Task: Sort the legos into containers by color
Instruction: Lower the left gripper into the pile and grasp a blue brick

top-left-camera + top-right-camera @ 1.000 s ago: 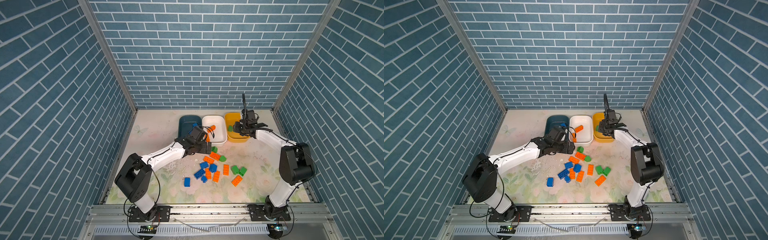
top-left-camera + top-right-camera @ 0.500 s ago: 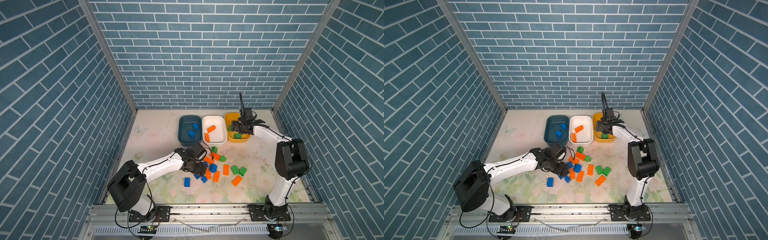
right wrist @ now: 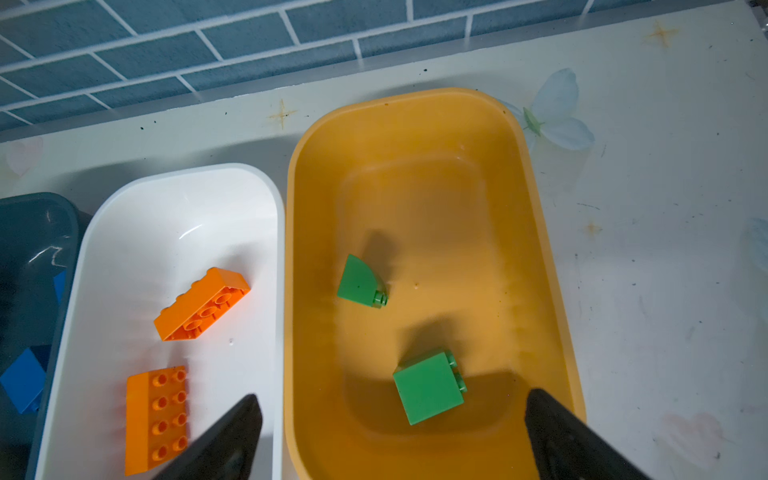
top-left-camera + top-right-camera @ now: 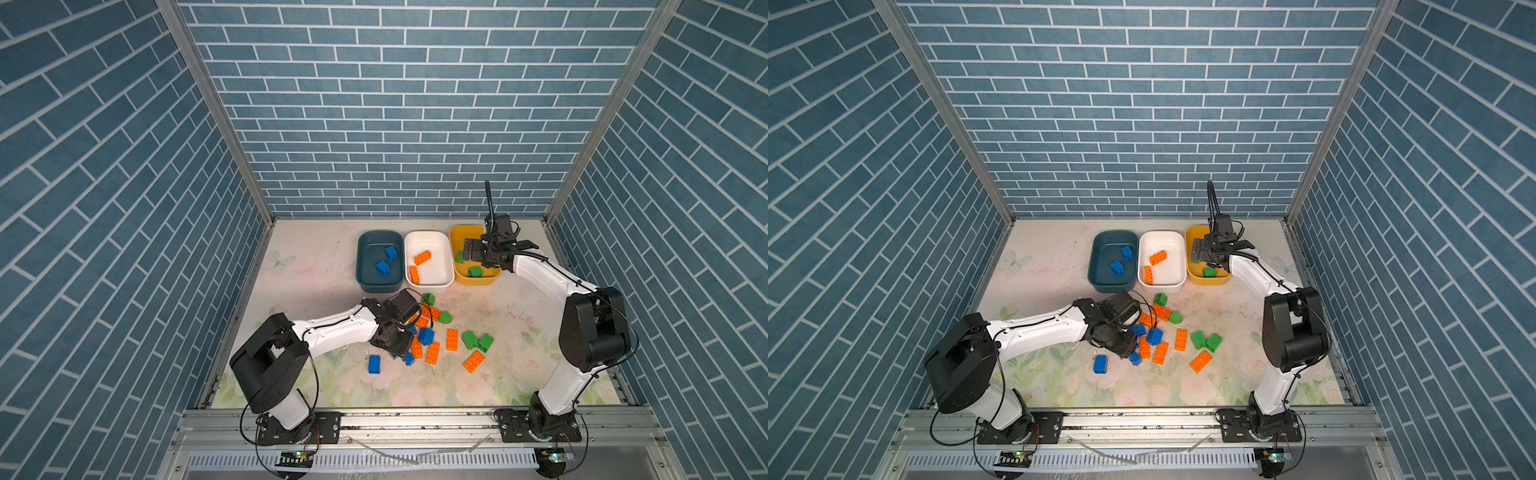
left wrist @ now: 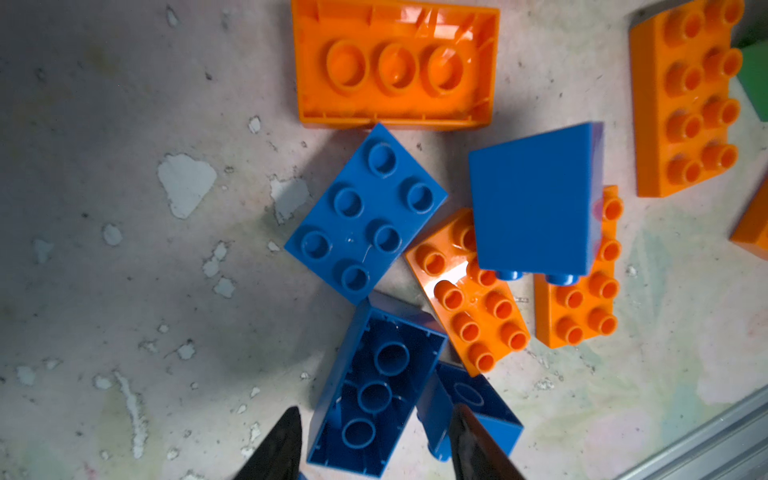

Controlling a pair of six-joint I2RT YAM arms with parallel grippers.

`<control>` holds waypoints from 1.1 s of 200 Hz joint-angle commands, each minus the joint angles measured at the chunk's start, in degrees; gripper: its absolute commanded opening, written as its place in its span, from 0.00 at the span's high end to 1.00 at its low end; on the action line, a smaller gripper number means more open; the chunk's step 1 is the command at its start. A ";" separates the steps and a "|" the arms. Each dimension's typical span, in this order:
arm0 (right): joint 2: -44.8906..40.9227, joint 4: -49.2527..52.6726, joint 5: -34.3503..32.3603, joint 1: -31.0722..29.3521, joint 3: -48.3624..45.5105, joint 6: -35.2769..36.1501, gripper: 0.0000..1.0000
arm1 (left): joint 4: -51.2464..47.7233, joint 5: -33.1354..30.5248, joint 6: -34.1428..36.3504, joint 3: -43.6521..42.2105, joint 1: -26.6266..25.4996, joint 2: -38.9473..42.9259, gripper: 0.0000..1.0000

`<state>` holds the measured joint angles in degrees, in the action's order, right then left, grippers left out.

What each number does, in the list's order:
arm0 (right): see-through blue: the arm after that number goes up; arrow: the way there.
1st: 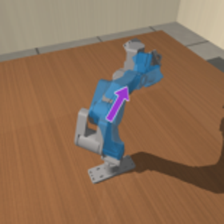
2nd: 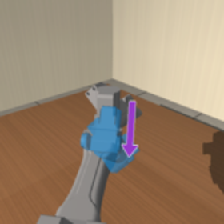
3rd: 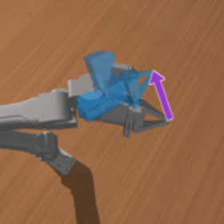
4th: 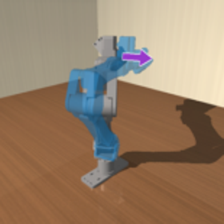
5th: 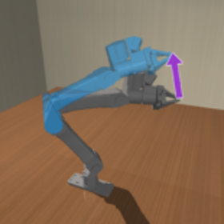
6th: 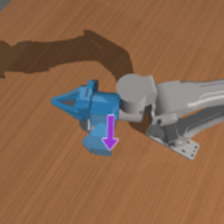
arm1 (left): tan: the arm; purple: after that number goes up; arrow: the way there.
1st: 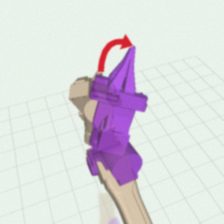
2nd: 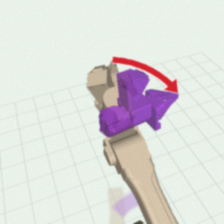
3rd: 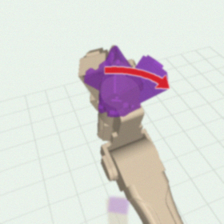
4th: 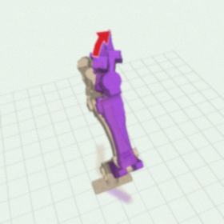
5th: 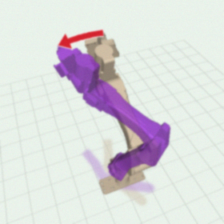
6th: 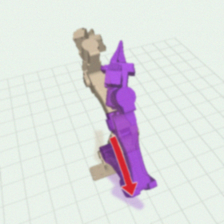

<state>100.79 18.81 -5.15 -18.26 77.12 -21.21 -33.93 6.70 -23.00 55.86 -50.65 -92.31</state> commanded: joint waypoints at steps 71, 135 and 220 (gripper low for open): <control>-1.92 0.12 0.72 0.07 -2.49 -2.25 0.01 | -2.03 -3.59 3.52 2.12 -0.76 -8.77 0.45; -3.25 -0.52 1.29 0.00 -3.87 -2.68 0.01 | -1.50 -5.20 3.02 0.13 -0.70 -5.96 0.65; -10.27 -2.47 6.92 -1.20 -10.63 1.34 0.01 | 3.40 -1.39 3.49 -1.74 5.47 8.28 0.74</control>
<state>92.95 16.93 -0.82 -18.52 69.21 -22.00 -31.62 3.51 -19.68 53.36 -48.69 -87.00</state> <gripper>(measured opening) 0.988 0.355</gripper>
